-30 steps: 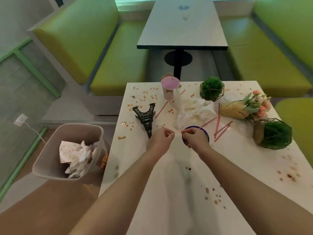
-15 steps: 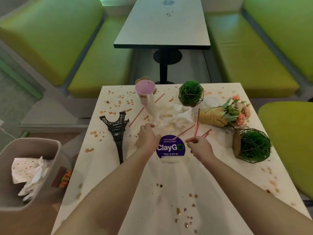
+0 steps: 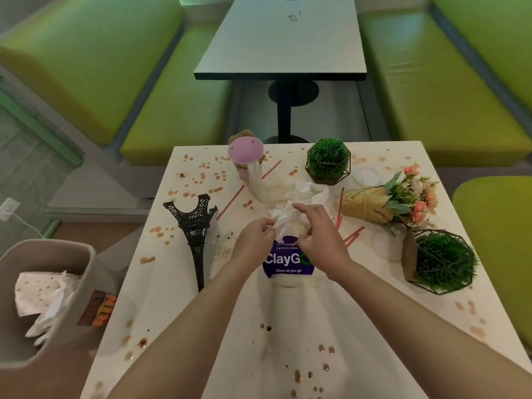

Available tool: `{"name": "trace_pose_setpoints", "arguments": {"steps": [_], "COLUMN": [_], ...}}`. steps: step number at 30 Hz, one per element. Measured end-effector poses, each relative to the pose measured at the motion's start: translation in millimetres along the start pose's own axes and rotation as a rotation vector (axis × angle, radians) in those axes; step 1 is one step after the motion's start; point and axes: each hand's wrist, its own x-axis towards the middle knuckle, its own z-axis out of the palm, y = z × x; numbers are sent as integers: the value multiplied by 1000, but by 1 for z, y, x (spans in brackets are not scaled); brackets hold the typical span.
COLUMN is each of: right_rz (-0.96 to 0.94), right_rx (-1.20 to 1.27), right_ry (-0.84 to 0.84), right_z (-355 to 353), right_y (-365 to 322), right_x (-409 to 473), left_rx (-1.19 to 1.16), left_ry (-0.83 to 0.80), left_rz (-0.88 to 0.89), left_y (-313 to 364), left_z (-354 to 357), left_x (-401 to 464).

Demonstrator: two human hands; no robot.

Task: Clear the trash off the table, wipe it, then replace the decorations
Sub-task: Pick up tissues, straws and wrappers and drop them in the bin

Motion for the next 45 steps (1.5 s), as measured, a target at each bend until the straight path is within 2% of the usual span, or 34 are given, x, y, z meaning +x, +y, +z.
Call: {"name": "trace_pose_setpoints", "arguments": {"steps": [4,7,10,12,15,19,22,29,32,36,41,45], "right_rz": [-63,-4,123,260,405,496,494,282,216,209,194,272], "right_rx": [-67,53,280,508,863,1107,979,362,193,184,298,316], "right_ry": [-67,-89,-112,-105,-58,-63,-45,-75,11,-18,-94,-36], "right_z": [8,12,12,11,6,-5,-13,0,14,23,36,41], "right_y": [-7,-8,-18,-26,-37,-40,-36,-25,-23,-32,-43,-43], "right_x": [0,-2,-8,-12,-15,-20,-25,-45,-49,-58,-52,-38], "left_rx": [-253,-441,-642,-623,-460,-391,-384,-770,-868,-853,-842,-901], "left_ry": [-89,-70,-82,-152,-307,-400,-371,-209,-186,-189,-79,28], "left_rz": [33,5,-76,-101,-37,-25,-40,-170,-181,-231,-319,-406], "left_y": [11,16,18,19,16,5,6,18,22,19,3,-7], "left_z": [-6,-11,-17,-16,-9,-1,1,1,2,-2,-12,-21], "left_x": [-16,-23,-31,-41,-58,-71,-78,-87,-92,-93,-79,-61]}}
